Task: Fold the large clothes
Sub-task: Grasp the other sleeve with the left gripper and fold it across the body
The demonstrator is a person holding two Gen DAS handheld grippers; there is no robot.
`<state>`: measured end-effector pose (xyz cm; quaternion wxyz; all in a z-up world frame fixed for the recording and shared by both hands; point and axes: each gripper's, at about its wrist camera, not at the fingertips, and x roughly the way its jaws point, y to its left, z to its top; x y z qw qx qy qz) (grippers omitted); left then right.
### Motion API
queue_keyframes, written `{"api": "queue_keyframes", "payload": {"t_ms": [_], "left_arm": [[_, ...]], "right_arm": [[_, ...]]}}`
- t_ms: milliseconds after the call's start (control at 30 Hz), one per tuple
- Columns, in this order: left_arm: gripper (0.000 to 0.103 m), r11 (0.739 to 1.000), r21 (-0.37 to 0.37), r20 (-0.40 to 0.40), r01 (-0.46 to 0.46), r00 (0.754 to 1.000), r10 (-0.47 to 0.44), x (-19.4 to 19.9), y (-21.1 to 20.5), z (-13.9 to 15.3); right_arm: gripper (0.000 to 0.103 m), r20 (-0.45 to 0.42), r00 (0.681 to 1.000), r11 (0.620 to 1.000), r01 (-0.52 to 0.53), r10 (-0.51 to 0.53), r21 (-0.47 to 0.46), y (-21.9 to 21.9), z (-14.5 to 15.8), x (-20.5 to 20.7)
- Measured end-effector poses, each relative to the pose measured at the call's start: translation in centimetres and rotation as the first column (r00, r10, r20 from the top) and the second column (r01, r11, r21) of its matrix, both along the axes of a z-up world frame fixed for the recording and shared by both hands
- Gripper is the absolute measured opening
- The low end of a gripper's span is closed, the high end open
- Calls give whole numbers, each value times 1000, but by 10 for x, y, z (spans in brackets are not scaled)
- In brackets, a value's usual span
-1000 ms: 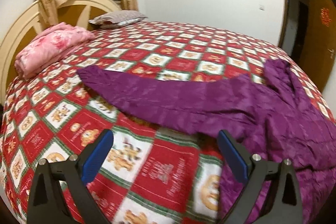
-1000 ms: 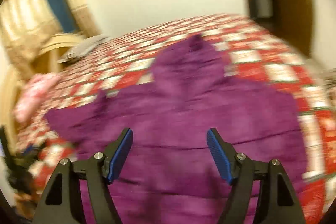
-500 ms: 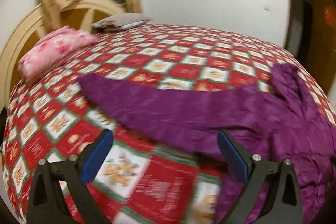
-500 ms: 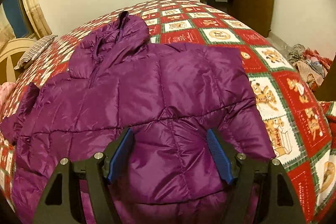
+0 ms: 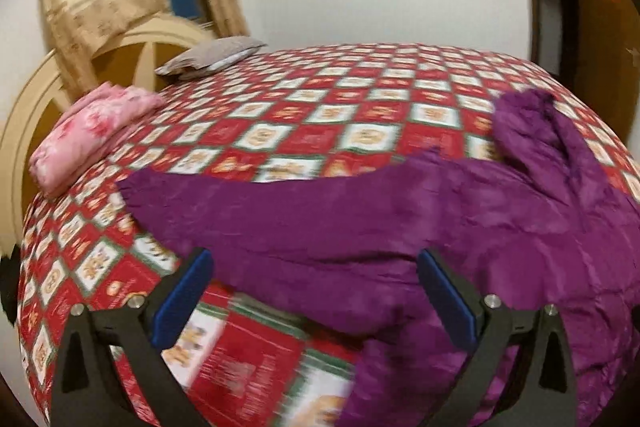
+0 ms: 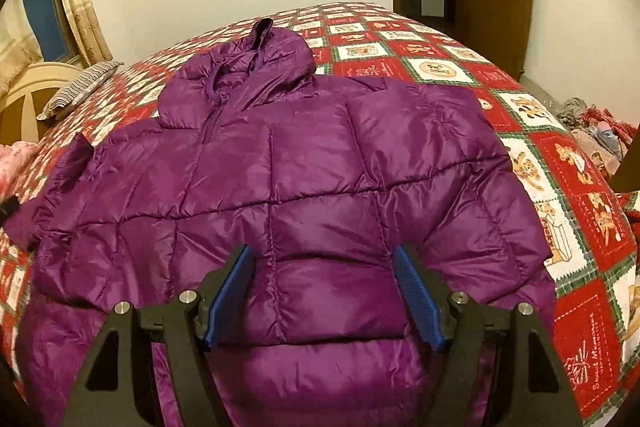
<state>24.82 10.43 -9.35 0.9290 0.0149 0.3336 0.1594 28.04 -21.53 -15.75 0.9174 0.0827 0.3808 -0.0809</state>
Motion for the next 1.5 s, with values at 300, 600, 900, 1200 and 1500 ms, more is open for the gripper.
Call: {"api": "queue_keyframes", "payload": {"t_ms": [300,600,900,1200,1500], "left_arm": [[103,883,-121,-9,-454,890,456,36,173,-13],[65,796,-286,-225,-534,845,486,95,248,-82],[10,839,-271,-133,-471,882,452,94,229,-81],[6,935,-256,68,-247,960,272,79,173,-3],[6,959,-100,296,264,928,-225,34,-3,87]], "right_arm": [[76,24,999,999,-23,22,30,-3,-2,-5],[84,0,999,999,-44,44,-13,4,-5,0],[85,6,999,999,-47,47,-1,2,-6,0],[87,21,998,998,-53,53,32,-2,-7,-2],[87,52,997,994,-55,51,96,-11,-6,-5]]}}
